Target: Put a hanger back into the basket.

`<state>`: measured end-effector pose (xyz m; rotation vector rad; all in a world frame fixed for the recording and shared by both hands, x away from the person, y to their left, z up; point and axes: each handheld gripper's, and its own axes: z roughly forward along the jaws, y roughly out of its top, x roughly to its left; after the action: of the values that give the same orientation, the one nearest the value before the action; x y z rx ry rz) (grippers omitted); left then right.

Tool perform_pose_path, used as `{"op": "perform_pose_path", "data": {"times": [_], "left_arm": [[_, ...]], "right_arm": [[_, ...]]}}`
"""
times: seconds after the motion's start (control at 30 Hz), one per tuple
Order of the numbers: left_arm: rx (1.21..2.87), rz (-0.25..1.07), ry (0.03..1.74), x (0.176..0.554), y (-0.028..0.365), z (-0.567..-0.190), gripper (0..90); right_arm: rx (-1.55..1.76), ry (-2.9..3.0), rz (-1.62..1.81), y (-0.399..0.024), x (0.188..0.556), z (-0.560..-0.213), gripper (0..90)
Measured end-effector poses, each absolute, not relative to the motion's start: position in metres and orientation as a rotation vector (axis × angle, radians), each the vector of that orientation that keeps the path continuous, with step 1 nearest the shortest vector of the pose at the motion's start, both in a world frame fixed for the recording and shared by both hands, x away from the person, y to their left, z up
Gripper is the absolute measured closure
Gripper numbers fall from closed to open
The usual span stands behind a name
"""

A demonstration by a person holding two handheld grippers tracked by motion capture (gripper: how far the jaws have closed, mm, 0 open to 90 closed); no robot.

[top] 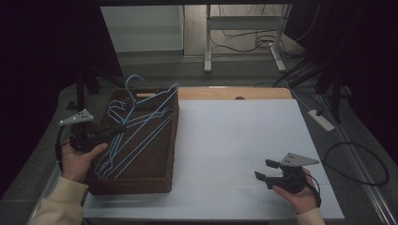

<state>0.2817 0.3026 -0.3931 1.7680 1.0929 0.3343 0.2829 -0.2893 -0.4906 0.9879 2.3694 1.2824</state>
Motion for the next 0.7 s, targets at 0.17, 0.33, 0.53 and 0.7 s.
{"op": "perform_pose_path", "data": {"times": [0.17, 0.33, 0.53, 0.7], "left_arm": [[1.761, 0.341, 1.126, 0.281, 0.312, -0.399, 86.8], [1.792, 0.319, 1.134, 0.285, 0.314, -0.405, 86.8], [1.804, 0.289, 1.135, 0.289, 0.310, -0.414, 86.8], [1.827, 0.259, 1.150, 0.294, 0.308, -0.423, 86.8]], "right_arm": [[0.989, 2.374, 1.277, -0.288, 0.283, -0.491, 32.7], [0.987, 2.382, 1.261, -0.288, 0.283, -0.492, 32.7], [0.984, 2.379, 1.262, -0.288, 0.283, -0.492, 32.5], [0.984, 2.379, 1.261, -0.288, 0.283, -0.492, 32.4]]}}
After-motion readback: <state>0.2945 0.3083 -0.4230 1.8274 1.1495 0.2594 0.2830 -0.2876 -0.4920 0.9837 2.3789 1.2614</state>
